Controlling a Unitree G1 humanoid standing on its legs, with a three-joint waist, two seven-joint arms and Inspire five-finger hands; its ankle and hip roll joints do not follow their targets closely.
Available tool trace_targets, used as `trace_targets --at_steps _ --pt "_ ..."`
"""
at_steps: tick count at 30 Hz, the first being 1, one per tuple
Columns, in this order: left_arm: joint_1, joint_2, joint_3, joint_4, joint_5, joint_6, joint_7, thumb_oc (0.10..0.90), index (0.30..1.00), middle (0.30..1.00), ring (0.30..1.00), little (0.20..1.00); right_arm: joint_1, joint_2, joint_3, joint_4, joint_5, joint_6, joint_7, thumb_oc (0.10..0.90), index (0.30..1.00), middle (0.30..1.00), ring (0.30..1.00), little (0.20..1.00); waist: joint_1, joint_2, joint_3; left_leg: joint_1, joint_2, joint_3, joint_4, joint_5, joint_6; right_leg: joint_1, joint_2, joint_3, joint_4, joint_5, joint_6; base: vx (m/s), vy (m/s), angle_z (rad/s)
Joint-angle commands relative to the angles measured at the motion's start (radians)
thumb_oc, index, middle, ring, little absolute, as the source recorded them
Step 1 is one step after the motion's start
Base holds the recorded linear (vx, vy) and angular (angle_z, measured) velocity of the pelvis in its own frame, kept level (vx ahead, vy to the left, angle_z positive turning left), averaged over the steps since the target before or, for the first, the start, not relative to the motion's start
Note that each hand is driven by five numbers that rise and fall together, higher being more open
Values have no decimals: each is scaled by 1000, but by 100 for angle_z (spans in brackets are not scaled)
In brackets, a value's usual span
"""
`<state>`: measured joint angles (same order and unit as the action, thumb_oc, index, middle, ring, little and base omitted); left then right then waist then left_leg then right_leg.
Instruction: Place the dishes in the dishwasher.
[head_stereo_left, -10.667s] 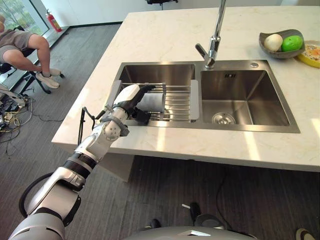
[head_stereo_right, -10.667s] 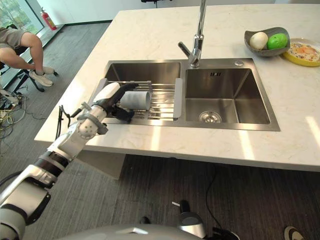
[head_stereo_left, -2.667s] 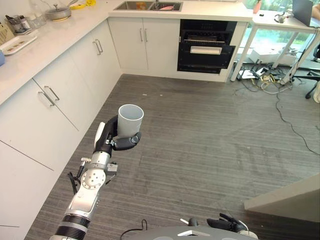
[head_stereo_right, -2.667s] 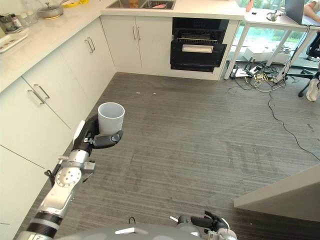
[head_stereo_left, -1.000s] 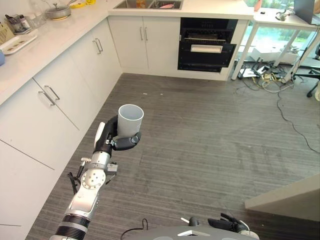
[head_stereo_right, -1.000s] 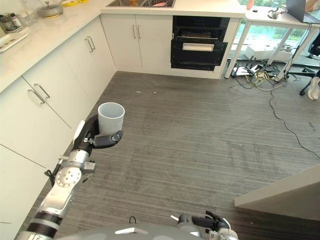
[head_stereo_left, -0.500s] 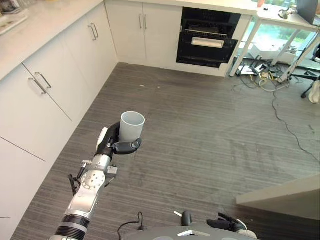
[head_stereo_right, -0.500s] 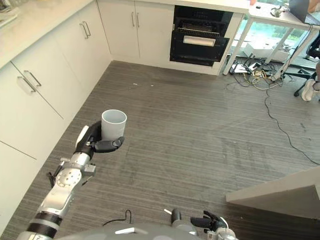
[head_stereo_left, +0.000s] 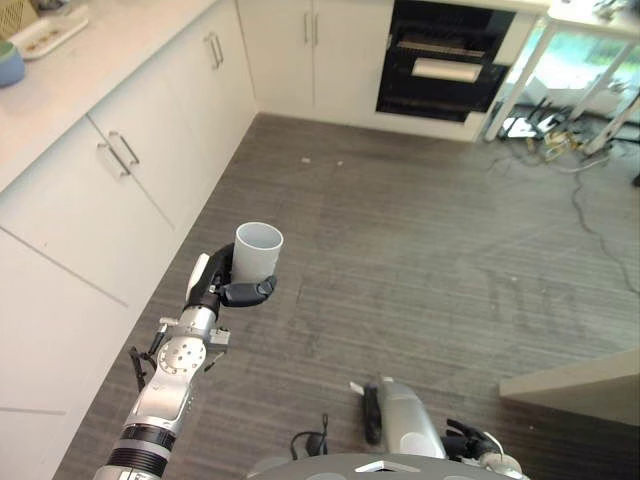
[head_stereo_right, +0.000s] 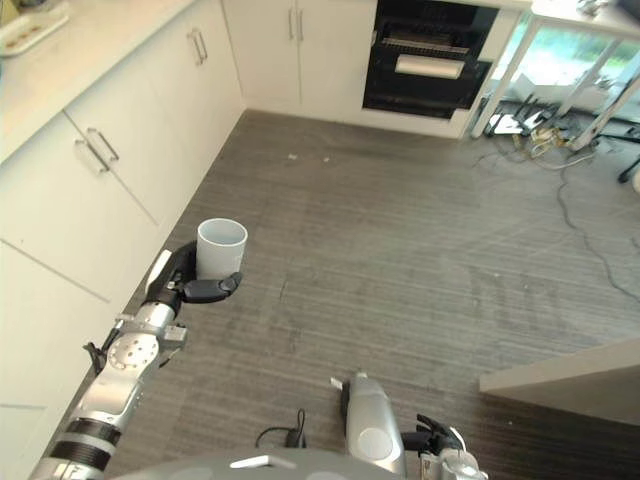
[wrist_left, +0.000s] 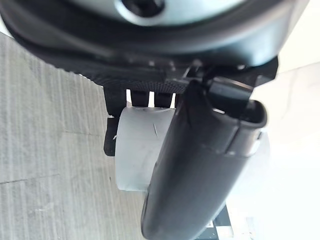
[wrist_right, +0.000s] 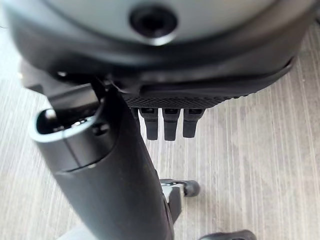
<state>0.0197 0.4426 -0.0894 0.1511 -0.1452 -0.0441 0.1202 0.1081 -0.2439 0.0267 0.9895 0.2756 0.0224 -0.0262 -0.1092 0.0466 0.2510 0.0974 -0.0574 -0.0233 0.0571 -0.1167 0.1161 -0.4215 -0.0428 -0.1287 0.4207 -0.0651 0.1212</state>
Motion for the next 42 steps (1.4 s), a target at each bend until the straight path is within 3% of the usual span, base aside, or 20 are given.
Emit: trace_targets --at_steps 1,6,10,11,12,13,17,21,23,24,28,30,31,32,33,34,36,38,41,42 --pt "-48 27 49 -130 16 -105 5 400 300 300 300 300 -58 -4 16 16 3 -72 -18 800 900 900 900 900 -50 -18 -45 141 2 12 -144 -36 -104 75 -20 -77 -243 171 20 508 -94 83" --pt "-23 19 48 -146 43 -111 -14 400 300 300 300 300 -36 -21 19 -24 -26 -80 2 800 900 900 900 900 -63 -14 -95 288 22 5 -140 -96 -145 114 3 -287 -473 206 32 697 -152 46" --pt "5 -2 34 -152 39 -122 -19 400 300 300 300 300 -17 -37 29 -14 -33 -81 13 800 900 900 900 900 -104 9 -130 256 44 -4 87 22 -204 199 52 -211 -489 236 -22 620 -177 12" --pt "4 2 30 -148 30 -124 -19 400 300 300 300 300 -24 -40 33 -9 -29 -83 12 800 900 900 900 900 -109 16 -136 224 51 0 194 139 -253 222 59 -196 -477 234 -39 640 -267 23" --pt "16 15 43 -158 13 -120 -17 400 300 300 300 300 -42 -49 40 6 -22 -80 6 800 900 900 900 900 -80 5 -121 90 61 44 515 293 -306 310 65 -179 -480 188 -80 828 -371 -13" --pt "21 27 51 -166 4 -119 -14 400 300 300 300 300 -49 -55 48 -7 -22 -82 0 800 900 900 900 900 -62 -18 -103 4 52 59 706 338 -323 348 56 -164 -484 169 -100 812 -392 -16" --pt "17 31 64 -172 -17 -123 7 400 300 300 300 300 -71 -64 66 -10 -23 -76 -21 800 900 900 900 900 5 -73 -70 -218 125 178 944 238 -255 465 67 -103 -508 90 -139 452 -215 -64" --pt "46 19 86 -185 -25 -125 8 400 300 300 300 300 -97 -59 94 -13 -39 -74 -13 800 900 900 900 900 93 -91 -63 -408 138 216 608 134 -187 574 55 -4 -504 30 -107 651 61 -94" --pt "69 17 119 -199 -5 -122 13 400 300 300 300 300 -99 -68 97 -15 -58 -84 -5 800 900 900 900 900 129 -76 -70 -380 151 250 17 209 -183 665 46 8 -508 -29 -69 957 242 -141" --pt "69 11 115 -194 2 -122 18 400 300 300 300 300 -99 -68 95 -7 -63 -85 -10 800 900 900 900 900 138 -81 -71 -401 174 266 -113 239 -192 703 36 14 -508 -54 -61 997 241 -89" --pt "86 2 112 -184 -8 -108 16 400 300 300 300 300 -65 -43 65 45 -72 -79 -12 800 900 900 900 900 153 -69 -117 -415 189 290 -144 325 -200 787 9 81 -412 -79 -44 829 230 -79" --pt "99 6 113 -180 2 -97 27 400 300 300 300 300 -40 -31 50 63 -85 -72 -13 800 900 900 900 900 167 -91 -145 -392 146 257 -128 374 -181 754 -47 99 -266 34 -3 757 308 3" --pt "93 7 105 -177 3 -96 21 400 300 300 300 300 -30 -20 38 83 -82 -70 -9 800 900 900 900 900 163 -108 -149 -367 118 256 -121 359 -163 734 -77 93 -144 145 30 498 199 -56" --pt "92 8 105 -177 3 -96 21 400 300 300 300 300 -31 -19 38 84 -82 -71 -9 800 900 900 900 900 168 -106 -151 -369 122 259 -123 361 -163 729 -75 98 -144 147 30 717 318 -77" --pt "76 23 93 -182 10 -86 15 400 300 300 300 300 -22 -9 17 94 -62 -65 -12 800 900 900 900 900 133 -91 -137 -265 93 253 -129 286 -108 609 -96 102 183 314 45 661 347 -42" --pt "70 31 94 -185 16 -85 16 400 300 300 300 300 -25 -12 19 96 -64 -63 -14 800 900 900 900 900 117 -75 -123 -220 81 241 -128 253 -84 536 -93 104 297 343 44 877 458 2" --pt "47 38 84 -170 26 -82 16 400 300 300 300 300 -30 -3 25 102 -70 -61 -16 800 900 900 900 900 79 -51 -101 -115 66 211 -144 194 -63 391 -91 81 390 237 19 618 298 29" --pt "36 33 81 -166 27 -81 17 400 300 300 300 300 -34 0 23 108 -63 -60 -16 800 900 900 900 900 55 -45 -91 -79 53 187 -144 177 -58 324 -67 70 352 181 6 430 117 2" --pt "23 30 65 -165 26 -92 5 400 300 300 300 300 -35 -3 28 125 -43 -67 -5 800 900 900 900 900 -6 -56 -77 20 10 136 -144 110 -76 245 25 49 -86 108 -8 628 17 52" --pt "-9 32 52 -154 34 -96 16 400 300 300 300 300 -38 -9 31 155 -56 -62 -10 800 900 900 900 900 -14 -77 -77 82 -10 138 -144 46 -96 243 14 -61 -325 159 29 786 31 105"
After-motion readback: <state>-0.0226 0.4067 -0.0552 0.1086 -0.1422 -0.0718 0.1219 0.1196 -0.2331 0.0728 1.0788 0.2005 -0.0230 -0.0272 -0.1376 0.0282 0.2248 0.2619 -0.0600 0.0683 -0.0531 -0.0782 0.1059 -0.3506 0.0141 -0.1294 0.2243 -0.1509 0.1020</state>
